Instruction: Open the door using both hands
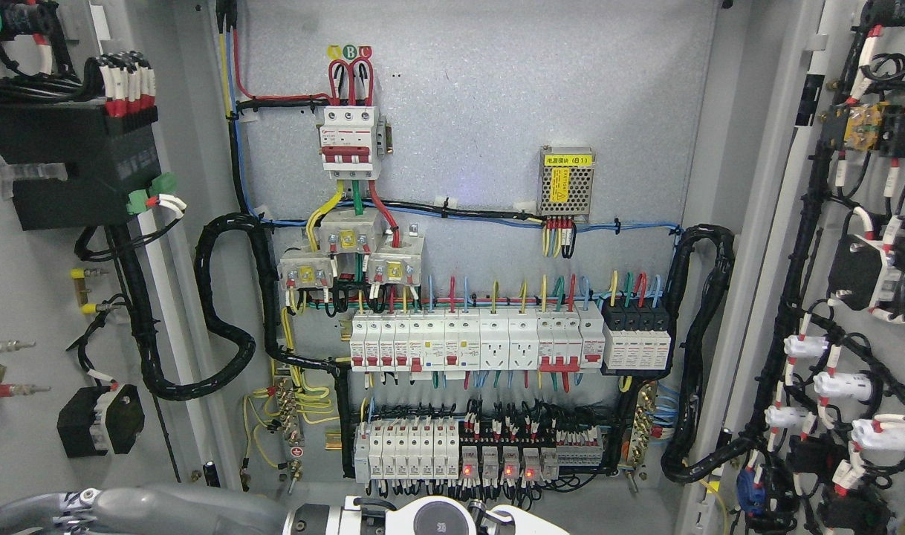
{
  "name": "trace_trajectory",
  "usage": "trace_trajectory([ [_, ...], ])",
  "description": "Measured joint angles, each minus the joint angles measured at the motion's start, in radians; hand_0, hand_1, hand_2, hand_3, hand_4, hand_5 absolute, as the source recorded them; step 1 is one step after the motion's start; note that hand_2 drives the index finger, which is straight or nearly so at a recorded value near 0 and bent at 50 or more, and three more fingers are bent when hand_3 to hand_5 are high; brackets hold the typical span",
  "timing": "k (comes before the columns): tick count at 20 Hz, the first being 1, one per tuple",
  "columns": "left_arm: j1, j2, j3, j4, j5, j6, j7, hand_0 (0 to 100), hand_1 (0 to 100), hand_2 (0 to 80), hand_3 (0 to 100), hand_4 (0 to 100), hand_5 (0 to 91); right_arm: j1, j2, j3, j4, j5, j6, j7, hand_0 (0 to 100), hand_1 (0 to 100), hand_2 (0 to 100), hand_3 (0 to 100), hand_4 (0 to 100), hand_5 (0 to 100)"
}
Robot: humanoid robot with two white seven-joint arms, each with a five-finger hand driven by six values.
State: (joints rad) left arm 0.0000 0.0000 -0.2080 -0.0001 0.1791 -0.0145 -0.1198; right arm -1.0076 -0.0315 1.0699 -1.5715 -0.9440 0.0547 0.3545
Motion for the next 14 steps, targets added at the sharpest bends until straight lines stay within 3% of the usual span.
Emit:
trace_trajectory([
  [4, 0.000, 0.000, 0.000, 0.000, 0.000, 0.002, 0.010, 29, 0, 2.7, 3, 3, 0.0, 0.114, -0.032, -0.067, -0.057, 0.045, -0.001, -0.003, 22, 0, 0, 0, 0, 0],
  [11, 0.000, 0.000, 0.000, 0.000, 0.000, -0.006, 0.017, 29, 0, 2.7, 3, 3, 0.0, 0.426, -0.064, -0.196, -0.171, 0.278, -0.011, -0.006, 22, 0, 0, 0, 0, 0],
  [14, 0.000, 0.000, 0.000, 0.000, 0.000, -0.012, 0.019, 29, 0, 2.7, 3, 3, 0.0, 0.557, -0.074, -0.253, -0.219, 0.359, -0.018, -0.030, 22, 0, 0, 0, 0, 0],
])
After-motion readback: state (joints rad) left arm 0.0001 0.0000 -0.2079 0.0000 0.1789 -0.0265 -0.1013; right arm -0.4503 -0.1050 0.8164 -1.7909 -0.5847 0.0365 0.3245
